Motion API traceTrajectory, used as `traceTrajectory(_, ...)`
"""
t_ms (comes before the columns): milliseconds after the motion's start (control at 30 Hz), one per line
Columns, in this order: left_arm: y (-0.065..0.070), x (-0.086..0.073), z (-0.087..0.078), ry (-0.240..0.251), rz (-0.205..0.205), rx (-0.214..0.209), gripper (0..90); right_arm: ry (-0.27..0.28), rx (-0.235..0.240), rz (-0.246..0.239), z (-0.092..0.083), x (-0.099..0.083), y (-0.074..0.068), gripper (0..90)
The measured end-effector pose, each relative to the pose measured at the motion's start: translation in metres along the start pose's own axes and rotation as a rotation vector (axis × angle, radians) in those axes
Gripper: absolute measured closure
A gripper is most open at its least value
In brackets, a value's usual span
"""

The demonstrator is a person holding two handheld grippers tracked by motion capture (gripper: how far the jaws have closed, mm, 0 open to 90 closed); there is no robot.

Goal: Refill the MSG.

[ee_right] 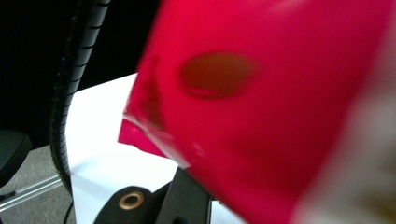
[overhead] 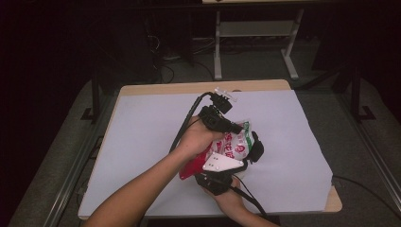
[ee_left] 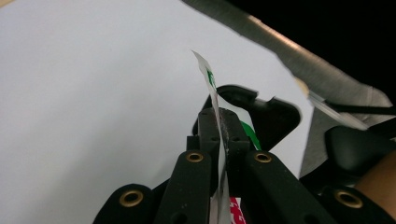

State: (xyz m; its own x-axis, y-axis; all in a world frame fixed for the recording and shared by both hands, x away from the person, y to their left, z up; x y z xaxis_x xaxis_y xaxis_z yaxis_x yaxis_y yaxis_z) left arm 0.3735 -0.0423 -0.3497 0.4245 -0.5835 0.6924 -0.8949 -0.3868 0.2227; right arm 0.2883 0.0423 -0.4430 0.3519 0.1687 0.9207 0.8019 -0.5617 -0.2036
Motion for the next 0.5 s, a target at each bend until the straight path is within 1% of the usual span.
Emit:
traceTrajectory(33,0.0004,0.0001,0.0004,-0.008,0.003,0.0,89.9,-0.001,0.012,-0.006,0.0008,-0.0003,-0.0038,90.0)
traceTrajectory(67,0.0001,0.0002,-0.0001,-0.013,0.01,0.001,89.9,0.005,0.011,-0.022,0.0008,0.0004,-0.0062,90.0)
traceTrajectory(100,0.0002,0.0009,-0.0009,-0.002,-0.001,0.006,89.9,0.006,0.012,-0.03,0.0002,0.0014,-0.0067,90.0)
traceTrajectory(133,-0.0003,0.0011,-0.0022,0.002,0.001,0.006,89.9,0.004,0.012,-0.038,-0.0001,0.0017,-0.0062,90.0)
traceTrajectory(167,0.0006,0.0009,-0.002,0.001,0.001,0.012,89.9,0.008,-0.001,-0.055,-0.0007,0.0021,-0.0058,90.0)
traceTrajectory(233,0.0,-0.0001,-0.0014,-0.006,0.008,0.015,89.9,0.006,0.002,-0.051,-0.0006,0.0023,-0.0065,90.0)
traceTrajectory(300,-0.0017,-0.0022,-0.0008,-0.015,0.002,0.017,89.9,0.004,0.007,-0.045,0.0004,0.0014,-0.0075,90.0)
traceTrajectory(333,-0.0029,-0.0026,-0.0004,-0.011,0.001,0.018,89.9,-0.002,0.01,-0.039,0.0012,0.0004,-0.0071,90.0)
traceTrajectory(500,-0.0048,-0.0047,0.0011,0.004,-0.016,0.016,89.8,-0.012,0.012,-0.038,0.0025,-0.0025,-0.0058,90.0)
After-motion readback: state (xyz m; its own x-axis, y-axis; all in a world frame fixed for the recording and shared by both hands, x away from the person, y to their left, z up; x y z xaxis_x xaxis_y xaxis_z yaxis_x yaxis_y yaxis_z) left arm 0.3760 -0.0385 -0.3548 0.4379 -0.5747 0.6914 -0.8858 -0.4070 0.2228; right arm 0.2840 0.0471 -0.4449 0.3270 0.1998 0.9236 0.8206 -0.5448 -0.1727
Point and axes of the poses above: each handheld gripper's, and its own axes: z roughly forward along the jaws, x roughly out of its top, y roughly to its right, the point moved 9 cm from there along z, roughly forward along the jaws, and after that the axes turned 5 degrees about z, right-handed, at the moved point
